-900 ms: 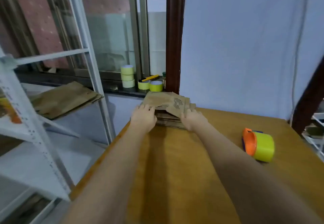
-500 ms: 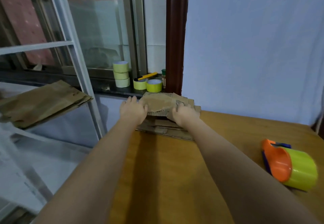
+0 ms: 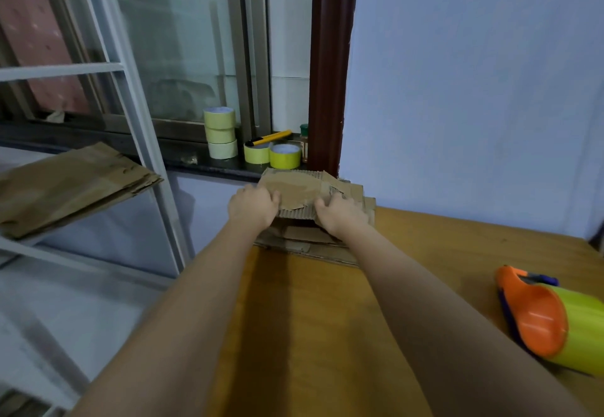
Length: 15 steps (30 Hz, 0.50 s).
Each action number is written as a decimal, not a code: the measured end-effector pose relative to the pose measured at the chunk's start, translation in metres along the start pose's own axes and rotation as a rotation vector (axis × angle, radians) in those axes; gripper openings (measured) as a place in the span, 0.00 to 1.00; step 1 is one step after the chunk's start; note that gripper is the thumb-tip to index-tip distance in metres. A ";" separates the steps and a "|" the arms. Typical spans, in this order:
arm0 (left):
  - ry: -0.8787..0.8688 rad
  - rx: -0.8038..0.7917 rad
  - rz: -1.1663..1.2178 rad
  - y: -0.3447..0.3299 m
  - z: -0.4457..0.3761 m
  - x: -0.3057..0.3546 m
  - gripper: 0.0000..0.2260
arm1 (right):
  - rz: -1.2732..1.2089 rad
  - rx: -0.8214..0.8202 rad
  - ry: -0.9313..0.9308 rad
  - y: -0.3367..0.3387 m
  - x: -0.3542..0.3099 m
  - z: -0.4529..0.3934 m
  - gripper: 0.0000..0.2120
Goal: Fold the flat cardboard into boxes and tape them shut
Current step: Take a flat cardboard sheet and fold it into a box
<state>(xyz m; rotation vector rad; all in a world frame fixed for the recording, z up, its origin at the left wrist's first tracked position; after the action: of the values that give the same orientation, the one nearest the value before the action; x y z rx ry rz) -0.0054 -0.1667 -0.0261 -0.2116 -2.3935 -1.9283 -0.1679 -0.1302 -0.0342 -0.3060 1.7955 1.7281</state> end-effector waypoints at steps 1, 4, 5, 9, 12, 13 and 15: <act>0.007 0.013 0.033 0.002 0.004 0.001 0.21 | -0.107 -0.015 -0.016 0.002 -0.001 0.004 0.31; 0.042 0.022 0.177 0.012 0.017 0.004 0.20 | -0.449 -0.034 -0.063 0.014 -0.005 0.018 0.30; 0.043 0.025 0.223 0.016 0.023 0.005 0.21 | -0.520 -0.035 -0.091 0.019 -0.006 0.025 0.29; 0.029 -0.003 0.291 0.038 0.046 0.017 0.22 | -0.639 -0.041 -0.135 0.033 -0.005 0.048 0.32; -0.006 -0.042 0.319 0.074 0.097 0.030 0.22 | -0.693 -0.003 -0.135 0.054 0.000 0.102 0.31; -0.005 -0.041 0.330 0.077 0.100 0.033 0.21 | -0.689 0.009 -0.152 0.054 0.003 0.104 0.31; -0.029 -0.027 0.371 0.087 0.115 0.039 0.17 | -0.710 0.022 -0.165 0.061 0.010 0.117 0.30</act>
<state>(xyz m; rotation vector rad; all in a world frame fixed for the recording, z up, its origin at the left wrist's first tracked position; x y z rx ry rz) -0.0266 -0.0338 0.0388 -0.6387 -2.1536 -1.7944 -0.1783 -0.0080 0.0160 -0.6755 1.3522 1.1858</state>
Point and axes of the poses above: each hand's wrist, its own z-axis away from the middle knuckle, its own y-axis out of the back of the hand, x = y × z, the point moved 3 cm from there along -z, towards the middle knuckle, and after that the axes turned 5 degrees about -z, right-handed, at the moved point
